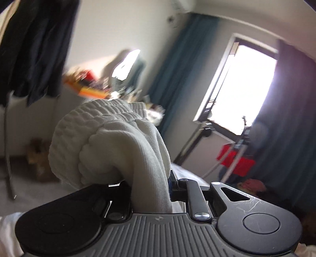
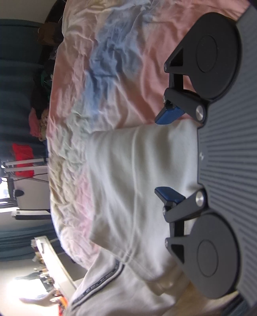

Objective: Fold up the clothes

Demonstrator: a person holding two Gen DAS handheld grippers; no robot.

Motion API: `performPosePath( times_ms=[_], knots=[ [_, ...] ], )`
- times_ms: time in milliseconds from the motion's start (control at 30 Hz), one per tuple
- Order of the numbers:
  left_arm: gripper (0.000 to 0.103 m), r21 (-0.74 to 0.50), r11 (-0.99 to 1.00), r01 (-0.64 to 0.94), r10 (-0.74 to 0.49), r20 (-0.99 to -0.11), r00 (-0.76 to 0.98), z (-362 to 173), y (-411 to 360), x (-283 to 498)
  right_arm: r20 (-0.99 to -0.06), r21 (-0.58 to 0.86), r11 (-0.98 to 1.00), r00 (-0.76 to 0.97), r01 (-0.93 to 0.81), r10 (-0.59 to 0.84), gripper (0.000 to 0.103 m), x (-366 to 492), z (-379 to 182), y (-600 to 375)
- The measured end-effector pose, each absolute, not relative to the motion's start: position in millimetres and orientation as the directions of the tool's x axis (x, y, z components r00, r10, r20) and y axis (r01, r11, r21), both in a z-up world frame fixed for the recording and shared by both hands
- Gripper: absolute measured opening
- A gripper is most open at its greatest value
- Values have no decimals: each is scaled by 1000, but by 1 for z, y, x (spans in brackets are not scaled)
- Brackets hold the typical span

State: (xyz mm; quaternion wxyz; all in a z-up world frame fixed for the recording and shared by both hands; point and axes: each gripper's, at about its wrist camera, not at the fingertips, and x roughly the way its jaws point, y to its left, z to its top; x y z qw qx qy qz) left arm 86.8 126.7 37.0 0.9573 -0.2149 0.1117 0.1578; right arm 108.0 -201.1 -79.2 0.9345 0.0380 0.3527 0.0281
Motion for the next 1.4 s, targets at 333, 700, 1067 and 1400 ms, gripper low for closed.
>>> performPosePath(
  times_ms=[333, 700, 1067, 1400],
  knots=[
    [16, -136, 987, -86, 62, -169, 984, 38, -58, 101, -633, 325, 937, 766, 129, 114, 72, 105, -71, -266],
    [18, 93, 987, 133, -89, -371, 924, -90, -162, 118, -599, 538, 821, 772, 191, 213, 73, 100, -76, -306],
    [86, 69, 924, 376, -289, -519, 804, -90, -150, 128, -593, 590, 771, 778, 241, 210, 73, 106, -88, -322],
    [94, 57, 924, 378, -286, -554, 782, -71, -63, 66, -437, 852, 432, 857, 297, 273, 74, 81, -110, -367]
  ],
)
